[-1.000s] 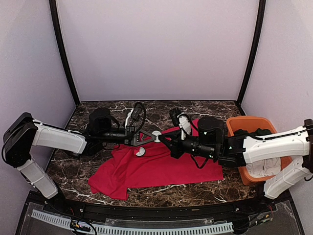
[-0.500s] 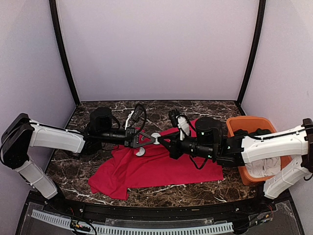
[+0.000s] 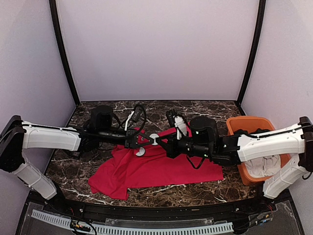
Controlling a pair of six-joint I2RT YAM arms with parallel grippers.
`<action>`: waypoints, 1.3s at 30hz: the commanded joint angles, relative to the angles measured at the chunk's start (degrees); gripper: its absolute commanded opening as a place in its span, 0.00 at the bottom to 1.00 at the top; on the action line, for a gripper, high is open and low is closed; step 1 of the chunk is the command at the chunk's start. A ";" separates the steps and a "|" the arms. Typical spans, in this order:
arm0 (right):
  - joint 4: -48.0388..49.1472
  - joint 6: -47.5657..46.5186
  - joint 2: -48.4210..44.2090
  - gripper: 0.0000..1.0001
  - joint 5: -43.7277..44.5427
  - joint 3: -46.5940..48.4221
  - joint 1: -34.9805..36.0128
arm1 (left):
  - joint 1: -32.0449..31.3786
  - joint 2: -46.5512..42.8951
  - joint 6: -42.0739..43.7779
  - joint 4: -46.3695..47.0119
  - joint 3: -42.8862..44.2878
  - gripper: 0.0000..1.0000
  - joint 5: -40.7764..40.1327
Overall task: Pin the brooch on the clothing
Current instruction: Open the brooch, then pin the brooch onto the flattened clothing.
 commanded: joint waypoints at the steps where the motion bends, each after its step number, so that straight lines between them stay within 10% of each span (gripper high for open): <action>1: 8.33 0.51 2.26 0.00 -5.80 3.91 1.54 | -4.82 -0.50 1.54 -1.60 2.28 0.04 2.07; 17: 6.75 0.84 -2.25 0.00 -2.50 -0.58 0.64 | -1.14 -8.01 -6.65 15.42 -6.16 0.47 5.62; 27: 1.40 1.57 -5.52 0.00 0.59 -1.78 -0.09 | 3.97 -17.97 1.31 1.63 -6.38 0.62 2.15; 33: -7.47 4.01 -7.42 0.00 3.60 -0.24 -1.87 | 4.83 -21.48 11.79 -12.30 -4.45 0.98 -4.67; 39: -23.63 11.89 -10.69 0.00 2.00 2.00 -8.79 | 4.86 -20.42 18.73 -20.88 -2.19 0.99 -12.18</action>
